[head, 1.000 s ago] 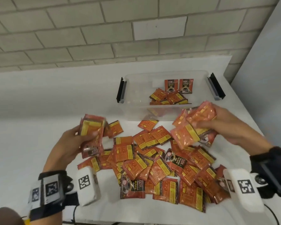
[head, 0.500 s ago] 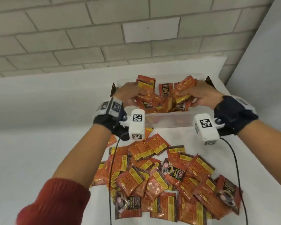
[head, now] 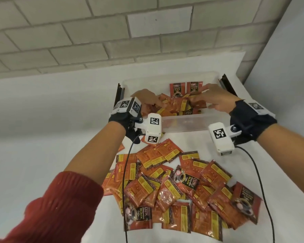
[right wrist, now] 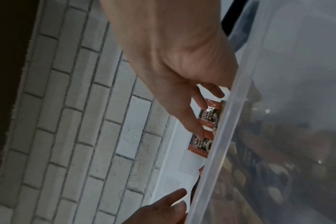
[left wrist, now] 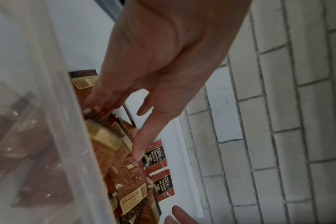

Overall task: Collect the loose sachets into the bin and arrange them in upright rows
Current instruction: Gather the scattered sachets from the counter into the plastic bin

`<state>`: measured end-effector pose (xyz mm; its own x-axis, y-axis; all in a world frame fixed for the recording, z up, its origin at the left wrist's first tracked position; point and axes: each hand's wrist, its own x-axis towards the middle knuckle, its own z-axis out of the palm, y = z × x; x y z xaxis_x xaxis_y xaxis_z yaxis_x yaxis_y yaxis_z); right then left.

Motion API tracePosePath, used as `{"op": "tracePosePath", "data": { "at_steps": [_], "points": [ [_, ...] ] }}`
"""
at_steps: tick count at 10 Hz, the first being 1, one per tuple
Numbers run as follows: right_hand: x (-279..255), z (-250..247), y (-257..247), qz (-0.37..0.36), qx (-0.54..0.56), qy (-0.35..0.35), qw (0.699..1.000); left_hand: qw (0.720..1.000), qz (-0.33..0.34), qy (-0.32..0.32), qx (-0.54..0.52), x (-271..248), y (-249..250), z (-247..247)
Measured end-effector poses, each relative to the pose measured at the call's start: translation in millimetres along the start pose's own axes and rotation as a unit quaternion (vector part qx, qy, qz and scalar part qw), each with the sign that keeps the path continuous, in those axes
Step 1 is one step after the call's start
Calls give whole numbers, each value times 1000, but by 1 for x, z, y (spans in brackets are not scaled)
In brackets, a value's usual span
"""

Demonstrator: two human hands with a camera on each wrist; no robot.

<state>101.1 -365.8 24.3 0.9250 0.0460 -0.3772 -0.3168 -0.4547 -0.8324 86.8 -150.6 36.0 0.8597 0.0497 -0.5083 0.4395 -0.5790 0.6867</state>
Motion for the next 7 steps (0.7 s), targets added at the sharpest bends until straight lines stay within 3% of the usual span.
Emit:
{"op": "tracePosePath", "data": {
  "at_steps": [1,2,3,4,5,6,7],
  "points": [
    [-10,1,-3,-63,-55,49,995,999,36,30,-23,-5,-9,-10],
    [-40,5,-10,-116,-67,18,991,991,60,55,-103,-23,-19,-20],
    [-75,21,-14,-137,-83,-100,982,969,101,114,-194,-57,-42,-28],
    [-95,51,-9,-145,-178,-183,956,958,120,173,-197,-79,-81,-30],
    [-97,84,4,-167,-283,-180,927,954,93,227,-175,-84,-118,-30],
    [-91,114,21,-194,-349,-193,896,958,19,250,-138,-77,-155,-30],
    [-82,135,38,-165,-422,-201,869,982,-44,184,-13,-73,-179,-21]
  ]
}}
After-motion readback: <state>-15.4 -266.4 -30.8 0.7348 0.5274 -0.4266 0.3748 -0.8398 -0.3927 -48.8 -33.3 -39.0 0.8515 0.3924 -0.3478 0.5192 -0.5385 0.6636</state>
